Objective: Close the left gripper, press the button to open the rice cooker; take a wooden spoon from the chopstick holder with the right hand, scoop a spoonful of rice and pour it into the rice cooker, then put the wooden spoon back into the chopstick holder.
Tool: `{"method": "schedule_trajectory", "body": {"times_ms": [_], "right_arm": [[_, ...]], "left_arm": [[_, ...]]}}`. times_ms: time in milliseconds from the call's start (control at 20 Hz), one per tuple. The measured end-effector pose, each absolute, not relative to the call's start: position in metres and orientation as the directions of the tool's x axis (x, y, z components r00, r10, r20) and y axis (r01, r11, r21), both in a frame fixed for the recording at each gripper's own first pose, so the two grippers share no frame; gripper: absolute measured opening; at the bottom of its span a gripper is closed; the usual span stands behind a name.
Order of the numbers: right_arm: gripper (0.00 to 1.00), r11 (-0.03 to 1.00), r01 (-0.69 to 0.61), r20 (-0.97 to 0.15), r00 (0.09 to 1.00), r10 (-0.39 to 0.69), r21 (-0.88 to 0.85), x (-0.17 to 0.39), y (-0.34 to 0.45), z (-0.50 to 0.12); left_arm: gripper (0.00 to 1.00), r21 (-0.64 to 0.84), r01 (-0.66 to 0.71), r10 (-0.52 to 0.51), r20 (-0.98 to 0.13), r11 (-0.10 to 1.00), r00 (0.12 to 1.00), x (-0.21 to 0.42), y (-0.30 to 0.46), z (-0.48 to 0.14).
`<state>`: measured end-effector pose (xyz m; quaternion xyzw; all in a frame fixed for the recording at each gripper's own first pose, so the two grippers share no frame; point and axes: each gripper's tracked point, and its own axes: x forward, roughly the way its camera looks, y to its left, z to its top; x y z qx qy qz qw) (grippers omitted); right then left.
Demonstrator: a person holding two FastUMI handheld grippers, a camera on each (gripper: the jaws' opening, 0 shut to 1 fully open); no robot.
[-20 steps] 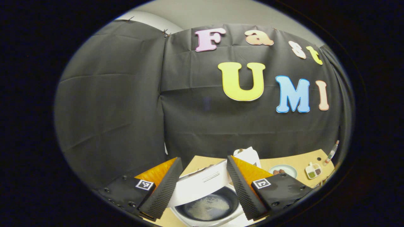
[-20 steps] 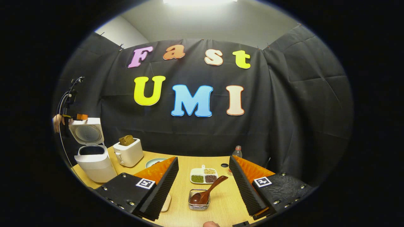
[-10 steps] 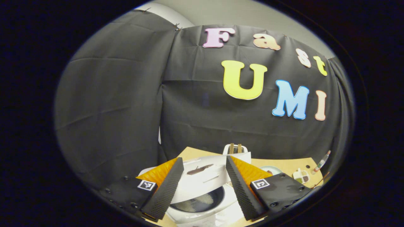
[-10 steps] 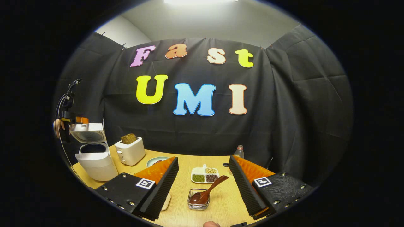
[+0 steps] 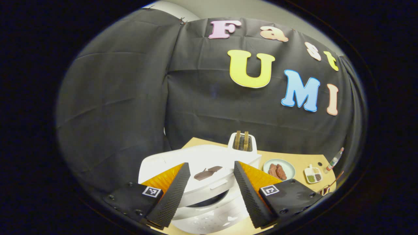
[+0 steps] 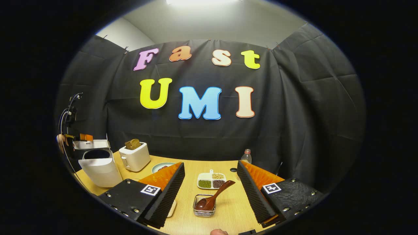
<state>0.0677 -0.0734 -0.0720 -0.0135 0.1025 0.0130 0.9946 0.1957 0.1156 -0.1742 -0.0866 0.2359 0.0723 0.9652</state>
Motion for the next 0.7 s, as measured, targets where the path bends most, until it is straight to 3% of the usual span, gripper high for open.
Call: {"method": "schedule_trajectory", "body": {"times_ms": [700], "right_arm": [[0.98,0.999,-0.027,-0.225,0.974,0.021,-0.022,0.065,-0.083,-0.081]], "left_arm": [[0.99,-0.075,-0.178,0.105,-0.566,0.981,0.818,0.181,0.098,-0.232]]}}
